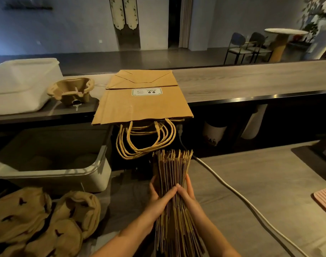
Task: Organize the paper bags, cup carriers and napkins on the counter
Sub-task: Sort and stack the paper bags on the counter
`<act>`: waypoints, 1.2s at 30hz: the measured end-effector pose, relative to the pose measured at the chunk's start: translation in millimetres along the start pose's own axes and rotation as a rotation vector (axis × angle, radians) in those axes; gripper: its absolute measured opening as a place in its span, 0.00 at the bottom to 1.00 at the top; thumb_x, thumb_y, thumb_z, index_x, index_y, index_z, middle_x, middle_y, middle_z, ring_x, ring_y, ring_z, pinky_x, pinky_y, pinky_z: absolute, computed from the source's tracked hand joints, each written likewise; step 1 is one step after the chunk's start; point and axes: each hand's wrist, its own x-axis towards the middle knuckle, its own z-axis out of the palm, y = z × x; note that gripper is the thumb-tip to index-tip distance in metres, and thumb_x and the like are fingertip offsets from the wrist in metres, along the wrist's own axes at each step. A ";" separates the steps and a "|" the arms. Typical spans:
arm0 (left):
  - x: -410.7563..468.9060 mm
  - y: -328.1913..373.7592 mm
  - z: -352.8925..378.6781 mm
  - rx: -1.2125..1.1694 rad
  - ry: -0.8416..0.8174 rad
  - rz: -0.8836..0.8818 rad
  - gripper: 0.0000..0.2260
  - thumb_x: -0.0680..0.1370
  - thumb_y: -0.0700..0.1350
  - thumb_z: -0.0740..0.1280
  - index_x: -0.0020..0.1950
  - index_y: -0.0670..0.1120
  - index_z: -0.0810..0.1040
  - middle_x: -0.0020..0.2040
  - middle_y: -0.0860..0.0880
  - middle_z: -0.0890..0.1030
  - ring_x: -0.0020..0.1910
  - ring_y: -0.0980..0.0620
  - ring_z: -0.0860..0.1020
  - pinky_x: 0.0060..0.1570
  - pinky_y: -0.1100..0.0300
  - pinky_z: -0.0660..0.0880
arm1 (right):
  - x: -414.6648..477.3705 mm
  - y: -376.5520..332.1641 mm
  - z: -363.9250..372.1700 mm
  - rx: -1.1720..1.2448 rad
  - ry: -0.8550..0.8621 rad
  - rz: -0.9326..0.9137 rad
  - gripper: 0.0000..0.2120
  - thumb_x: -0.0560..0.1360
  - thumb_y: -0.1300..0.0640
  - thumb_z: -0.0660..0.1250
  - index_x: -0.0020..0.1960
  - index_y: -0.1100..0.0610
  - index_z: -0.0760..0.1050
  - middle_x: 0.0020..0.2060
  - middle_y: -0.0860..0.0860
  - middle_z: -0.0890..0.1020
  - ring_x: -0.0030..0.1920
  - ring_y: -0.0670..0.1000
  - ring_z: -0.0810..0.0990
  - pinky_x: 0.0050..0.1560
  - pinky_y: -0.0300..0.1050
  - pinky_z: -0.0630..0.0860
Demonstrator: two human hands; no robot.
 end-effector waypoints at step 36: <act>75.5 36.2 5.8 -0.073 0.196 0.191 0.06 0.79 0.42 0.61 0.47 0.54 0.71 0.50 0.47 0.75 0.53 0.47 0.73 0.50 0.58 0.70 | 42.6 -46.4 0.1 0.160 0.261 -0.123 0.05 0.79 0.61 0.60 0.51 0.56 0.74 0.45 0.51 0.80 0.44 0.47 0.79 0.39 0.35 0.76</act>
